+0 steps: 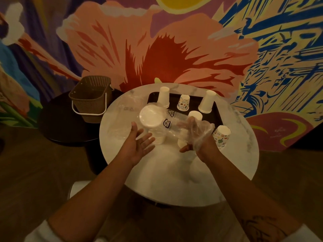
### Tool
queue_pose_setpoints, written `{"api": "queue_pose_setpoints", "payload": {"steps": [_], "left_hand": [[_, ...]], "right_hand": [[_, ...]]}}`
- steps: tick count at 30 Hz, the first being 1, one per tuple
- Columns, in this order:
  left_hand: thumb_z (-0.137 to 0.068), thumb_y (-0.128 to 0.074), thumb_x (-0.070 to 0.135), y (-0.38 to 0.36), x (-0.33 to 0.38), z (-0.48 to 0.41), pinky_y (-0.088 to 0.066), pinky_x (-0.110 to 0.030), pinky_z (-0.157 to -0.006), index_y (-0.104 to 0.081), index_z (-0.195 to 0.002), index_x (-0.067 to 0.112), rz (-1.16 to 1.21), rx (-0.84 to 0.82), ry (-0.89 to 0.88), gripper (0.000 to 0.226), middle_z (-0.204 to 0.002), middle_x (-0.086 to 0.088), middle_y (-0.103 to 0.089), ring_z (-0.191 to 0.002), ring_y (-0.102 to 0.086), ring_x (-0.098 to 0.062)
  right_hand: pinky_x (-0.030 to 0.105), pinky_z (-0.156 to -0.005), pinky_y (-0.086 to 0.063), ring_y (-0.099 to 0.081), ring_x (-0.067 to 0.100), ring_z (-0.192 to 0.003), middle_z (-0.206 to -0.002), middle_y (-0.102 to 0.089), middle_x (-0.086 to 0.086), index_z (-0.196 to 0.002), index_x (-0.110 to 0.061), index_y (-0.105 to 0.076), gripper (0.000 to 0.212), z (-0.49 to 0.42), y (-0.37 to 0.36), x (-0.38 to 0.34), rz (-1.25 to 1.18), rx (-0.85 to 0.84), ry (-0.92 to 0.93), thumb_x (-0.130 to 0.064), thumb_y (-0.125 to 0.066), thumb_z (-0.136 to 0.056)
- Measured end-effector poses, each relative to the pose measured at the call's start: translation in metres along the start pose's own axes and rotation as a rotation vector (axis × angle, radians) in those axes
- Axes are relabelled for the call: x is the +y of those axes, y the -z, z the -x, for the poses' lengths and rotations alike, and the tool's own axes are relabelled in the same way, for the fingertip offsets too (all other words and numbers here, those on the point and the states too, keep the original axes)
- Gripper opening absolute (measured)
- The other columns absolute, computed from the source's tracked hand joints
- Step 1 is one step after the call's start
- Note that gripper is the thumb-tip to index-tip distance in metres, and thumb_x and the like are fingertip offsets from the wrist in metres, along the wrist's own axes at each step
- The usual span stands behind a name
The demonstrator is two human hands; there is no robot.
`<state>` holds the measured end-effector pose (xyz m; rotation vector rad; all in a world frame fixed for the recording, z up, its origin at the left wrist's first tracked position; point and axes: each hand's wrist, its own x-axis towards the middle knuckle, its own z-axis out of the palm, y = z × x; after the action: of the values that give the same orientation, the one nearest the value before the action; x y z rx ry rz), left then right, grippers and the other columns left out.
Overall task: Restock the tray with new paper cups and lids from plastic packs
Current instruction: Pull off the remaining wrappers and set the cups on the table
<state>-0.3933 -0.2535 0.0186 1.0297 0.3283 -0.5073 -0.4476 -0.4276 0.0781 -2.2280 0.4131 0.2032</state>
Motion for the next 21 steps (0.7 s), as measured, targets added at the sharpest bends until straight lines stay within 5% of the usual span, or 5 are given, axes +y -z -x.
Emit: {"api": "queue_pose_setpoints", "payload": {"steps": [2, 5, 14, 17, 21], "left_hand": [[-0.088, -0.034, 0.064, 0.002, 0.006, -0.003, -0.047, -0.043, -0.092, -0.045, -0.123, 0.017, 0.012, 0.022, -0.107, 0.059, -0.113, -0.007, -0.058, -0.107, -0.057, -0.026], [-0.092, -0.033, 0.055, 0.002, 0.018, -0.005, -0.051, -0.036, -0.079, -0.051, -0.112, 0.021, -0.09, -0.052, -0.191, 0.043, -0.108, -0.003, -0.059, -0.097, -0.059, -0.021], [-0.084, -0.054, -0.005, 0.004, 0.026, -0.001, -0.06, -0.034, -0.06, -0.046, -0.12, 0.018, -0.285, -0.086, -0.1, 0.044, -0.111, -0.006, -0.052, -0.1, -0.058, -0.029], [-0.085, -0.043, -0.005, 0.0, 0.025, 0.005, -0.059, -0.036, -0.06, -0.052, -0.111, 0.019, -0.296, -0.144, -0.083, 0.036, -0.109, -0.007, -0.054, -0.097, -0.057, -0.028], [-0.083, -0.036, -0.007, -0.002, 0.024, 0.009, -0.058, -0.035, -0.063, -0.052, -0.11, 0.02, -0.343, -0.2, -0.08, 0.041, -0.105, -0.003, -0.054, -0.095, -0.054, -0.023]], "right_hand": [[0.038, -0.115, -0.009, -0.014, 0.032, -0.142, -0.155, -0.009, 0.016, -0.147, -0.007, 0.002, 0.096, -0.008, 0.004, 0.006, 0.211, -0.002, -0.147, -0.029, -0.066, -0.084], [0.039, -0.115, -0.008, -0.012, 0.032, -0.143, -0.156, -0.007, 0.015, -0.148, -0.012, 0.007, 0.104, -0.007, 0.0, 0.006, 0.201, -0.034, -0.163, -0.033, -0.069, -0.081], [0.042, -0.107, -0.037, -0.046, 0.032, -0.124, -0.131, -0.05, 0.012, -0.134, -0.007, -0.044, 0.041, -0.008, 0.01, 0.022, 0.16, -0.173, -0.067, -0.016, -0.05, -0.094], [0.032, -0.076, -0.053, -0.06, 0.02, -0.086, -0.101, -0.06, 0.008, -0.119, -0.002, -0.052, 0.028, 0.005, 0.01, 0.019, 0.223, -0.05, 0.14, -0.002, -0.049, -0.091], [0.034, -0.099, -0.038, -0.046, 0.033, -0.121, -0.135, -0.045, 0.022, -0.131, 0.005, -0.042, 0.037, -0.003, 0.001, 0.015, 0.221, 0.012, 0.134, -0.001, -0.043, -0.095]]}}
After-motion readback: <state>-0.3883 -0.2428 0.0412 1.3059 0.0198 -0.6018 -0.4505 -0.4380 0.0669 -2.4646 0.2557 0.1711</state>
